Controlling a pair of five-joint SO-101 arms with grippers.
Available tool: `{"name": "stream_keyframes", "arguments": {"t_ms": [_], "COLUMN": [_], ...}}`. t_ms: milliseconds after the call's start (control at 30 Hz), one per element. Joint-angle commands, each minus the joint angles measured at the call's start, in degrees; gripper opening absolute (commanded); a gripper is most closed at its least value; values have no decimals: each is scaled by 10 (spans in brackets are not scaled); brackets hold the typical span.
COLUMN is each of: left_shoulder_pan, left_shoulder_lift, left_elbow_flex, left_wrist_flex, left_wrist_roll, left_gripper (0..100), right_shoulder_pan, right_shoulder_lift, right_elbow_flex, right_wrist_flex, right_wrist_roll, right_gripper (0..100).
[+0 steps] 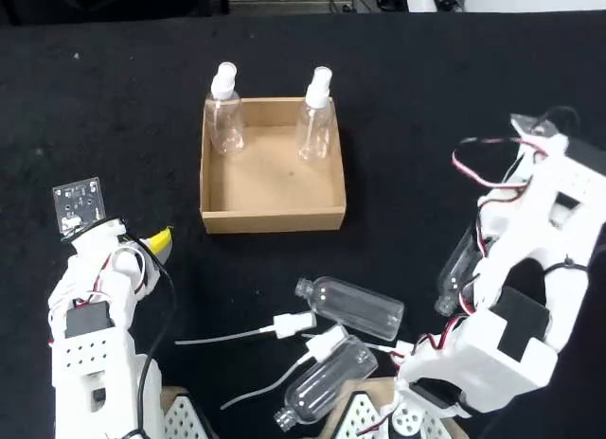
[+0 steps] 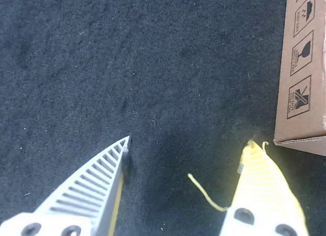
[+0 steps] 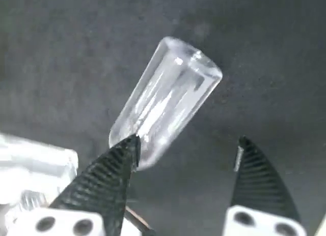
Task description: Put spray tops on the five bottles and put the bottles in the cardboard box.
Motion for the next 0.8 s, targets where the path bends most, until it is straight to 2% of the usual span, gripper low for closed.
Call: {"name": "stream_keyframes", "arguments": {"t_ms": [0, 167, 267, 467, 667, 767], "left_shoulder_pan": [6, 6, 6, 5, 5, 6], "left_shoulder_lift": [3, 3, 3, 3, 3, 3], "left_elbow_flex": [-7, -7, -7, -7, -7, -7], "left_wrist_flex": [-12, -12, -12, -13, -13, -13], "left_wrist_roll": [2, 2, 2, 2, 2, 2], "left_gripper": [310, 310, 310, 310, 310, 310], "right_shoulder_pan": [-16, 8, 11, 6, 40, 45], "right_shoulder_lift": [-7, -3, -13, -43, -118, -167], "right_elbow_flex": [-80, -48, -25, 27, 92, 161], "right_wrist_flex": [68, 62, 64, 59, -11, -74], "right_wrist_roll": [172, 551, 708, 849, 894, 926], "right_gripper": [263, 262, 262, 263, 352, 357]}}
